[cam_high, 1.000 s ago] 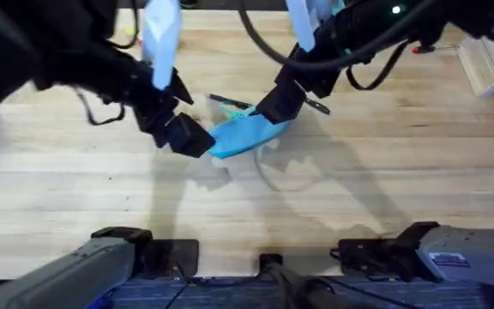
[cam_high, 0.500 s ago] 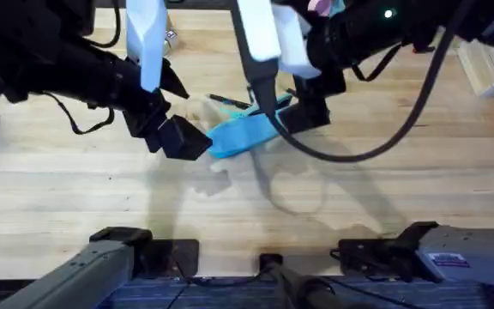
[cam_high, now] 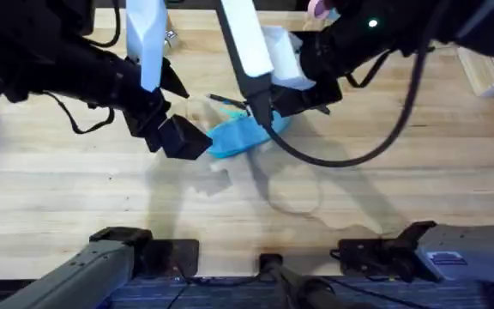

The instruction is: Unzip the bag, pick up the pens from the table one at a time and place them inside, then zip the bag closed.

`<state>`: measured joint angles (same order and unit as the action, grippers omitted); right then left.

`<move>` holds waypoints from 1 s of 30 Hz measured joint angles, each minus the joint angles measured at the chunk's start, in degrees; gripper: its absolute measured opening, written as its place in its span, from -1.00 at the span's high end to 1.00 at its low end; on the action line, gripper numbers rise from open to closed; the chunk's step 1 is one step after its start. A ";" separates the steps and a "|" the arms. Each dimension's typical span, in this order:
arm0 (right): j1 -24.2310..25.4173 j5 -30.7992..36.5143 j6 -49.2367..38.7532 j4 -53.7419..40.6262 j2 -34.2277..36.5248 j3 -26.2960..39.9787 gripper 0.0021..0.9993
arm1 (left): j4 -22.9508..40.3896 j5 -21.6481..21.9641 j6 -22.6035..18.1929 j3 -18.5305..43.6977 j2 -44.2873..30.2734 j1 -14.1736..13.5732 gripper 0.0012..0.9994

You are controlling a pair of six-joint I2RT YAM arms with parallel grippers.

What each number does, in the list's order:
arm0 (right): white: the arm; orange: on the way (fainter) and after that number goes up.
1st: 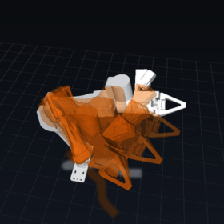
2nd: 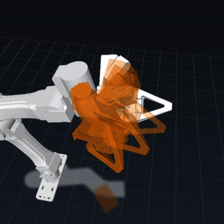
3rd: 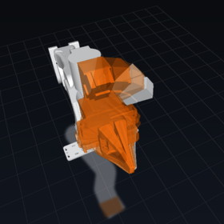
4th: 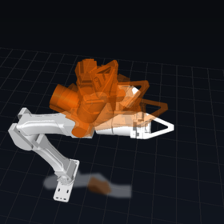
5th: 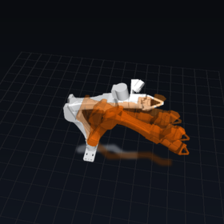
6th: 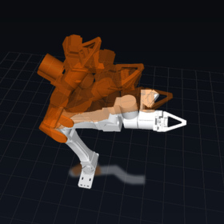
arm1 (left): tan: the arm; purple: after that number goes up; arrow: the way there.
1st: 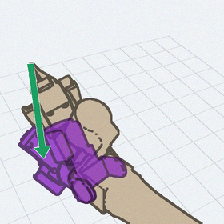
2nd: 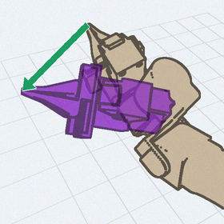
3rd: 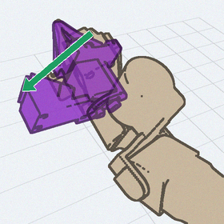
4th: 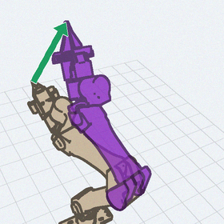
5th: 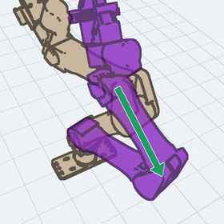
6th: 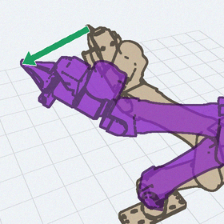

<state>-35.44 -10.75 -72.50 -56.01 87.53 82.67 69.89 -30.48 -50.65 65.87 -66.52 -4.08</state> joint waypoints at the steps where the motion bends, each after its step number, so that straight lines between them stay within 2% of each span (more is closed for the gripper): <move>1: 0.00 -0.09 -0.01 -0.02 0.62 0.00 0.95 | 0.00 0.00 0.00 0.00 0.00 0.00 -0.99; 10: 0.00 -1.06 0.00 0.82 5.76 0.00 0.94 | 0.00 0.00 0.00 0.00 0.00 0.00 -0.99; 30: 0.00 -1.28 -0.49 4.56 12.19 0.02 0.94 | 0.11 0.00 -0.02 0.00 0.00 0.00 -0.99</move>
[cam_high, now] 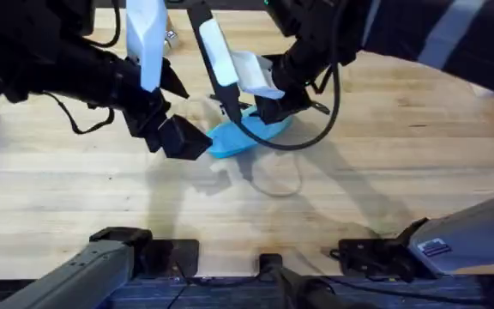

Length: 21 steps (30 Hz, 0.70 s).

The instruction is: Unzip the bag, pick up the pens from the table one at a time and place them inside, then zip the bag closed.

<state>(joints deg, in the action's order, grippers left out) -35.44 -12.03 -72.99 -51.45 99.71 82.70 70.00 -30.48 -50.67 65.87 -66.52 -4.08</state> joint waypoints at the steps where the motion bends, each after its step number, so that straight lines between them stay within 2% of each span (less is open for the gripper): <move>1: 0.00 0.00 -0.24 0.29 0.38 0.00 0.94 | 0.00 0.00 0.02 0.00 0.00 0.00 -0.99; 10: 0.00 0.00 -0.79 2.59 5.15 0.09 0.94 | 0.00 0.00 0.02 0.00 0.00 0.00 -0.99; 17: 0.00 -0.14 -0.99 2.60 5.89 0.09 0.90 | 0.00 0.00 0.02 0.00 -0.02 0.00 -0.99; 18: 0.00 -0.16 -0.99 2.59 5.90 0.09 0.82 | 0.00 0.00 0.02 0.00 0.00 0.00 -0.99; 19: 0.00 -0.15 -0.93 2.59 5.89 0.09 0.64 | 0.00 0.00 0.02 0.00 0.00 0.00 -0.99; 21: 0.03 -0.07 -1.05 2.63 5.90 0.09 0.07 | 0.00 0.00 0.01 0.00 0.00 0.00 -0.98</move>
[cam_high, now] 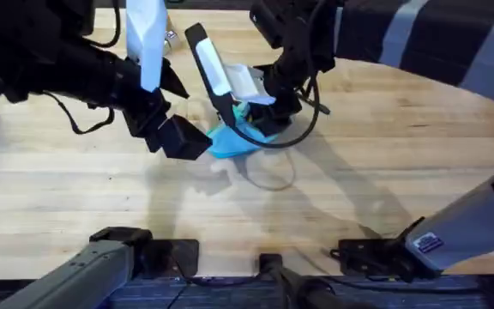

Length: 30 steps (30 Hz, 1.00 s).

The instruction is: Unzip the bag, pick up the pens from the table one at a time and place them inside, then zip the bag closed.

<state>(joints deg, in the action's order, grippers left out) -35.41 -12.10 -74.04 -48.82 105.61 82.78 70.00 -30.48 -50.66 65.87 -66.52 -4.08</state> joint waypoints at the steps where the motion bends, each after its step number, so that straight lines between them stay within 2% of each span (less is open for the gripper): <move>1: 0.01 0.00 -0.10 0.04 -0.01 0.00 -0.21 | 0.00 0.00 0.01 0.00 0.00 0.00 -0.99; 3: 0.01 0.00 -0.17 0.15 -0.01 0.02 -0.81 | 0.00 0.00 0.00 0.00 0.00 0.00 -0.99; 4: 0.01 -0.04 -0.53 0.17 -0.01 0.02 -0.94 | 0.00 0.00 0.01 0.00 -0.01 0.00 -0.99; 5: 0.01 -0.02 -0.57 0.17 -0.01 0.02 -0.98 | 0.00 0.00 0.01 0.00 0.00 0.00 -0.99; 20: 0.01 -0.10 -0.34 0.10 -0.12 0.04 -0.99 | -0.17 0.00 0.01 0.00 0.00 0.00 -0.99; 30: 2.40 0.07 8.35 -0.38 -5.95 1.93 -0.99 | -0.33 0.00 0.00 0.00 0.00 0.00 -0.99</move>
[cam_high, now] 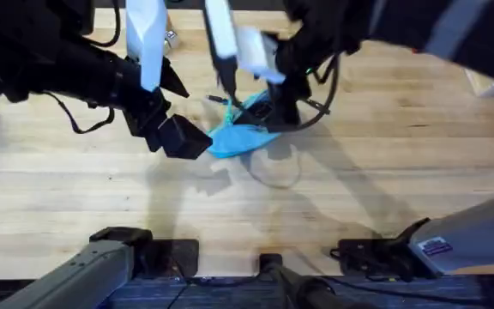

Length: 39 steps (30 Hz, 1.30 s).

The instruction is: Unzip the bag, pick up the pens from the table one at a time and place them inside, then zip the bag closed.

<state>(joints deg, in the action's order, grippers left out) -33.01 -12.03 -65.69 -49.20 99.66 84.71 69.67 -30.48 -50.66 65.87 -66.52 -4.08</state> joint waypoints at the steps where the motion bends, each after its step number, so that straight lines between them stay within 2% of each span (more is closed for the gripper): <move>1: 0.52 0.00 1.09 0.07 -1.08 0.32 -0.99 | 0.00 0.00 0.01 0.00 0.00 0.00 -0.99; 7: 5.00 -0.07 8.64 1.91 -6.77 0.76 -0.99 | -0.08 0.00 -0.01 0.00 0.00 0.00 -0.99; 14: 16.23 -0.16 21.33 5.29 -9.71 1.02 -0.99 | -0.98 0.00 0.01 0.00 0.00 0.00 -0.99; 17: 18.90 -0.17 23.77 4.39 -9.70 1.02 -0.99 | -1.22 0.00 0.01 0.00 0.00 0.00 -0.99; 24: 21.28 -0.19 25.65 3.71 -9.71 1.02 -0.99 | -1.36 0.00 0.01 0.00 0.00 0.00 -0.99; 32: 21.31 -0.04 25.83 1.97 -9.69 1.02 -0.99 | -1.36 0.00 0.01 0.00 0.00 0.00 -0.99; 39: 21.31 3.04 25.83 0.40 -9.65 1.02 -0.99 | -1.51 0.00 0.01 0.00 0.00 0.00 -0.99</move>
<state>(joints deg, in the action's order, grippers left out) -11.70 -8.99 -39.86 -48.80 90.02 85.73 68.16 -30.48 -50.65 65.87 -66.52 -4.08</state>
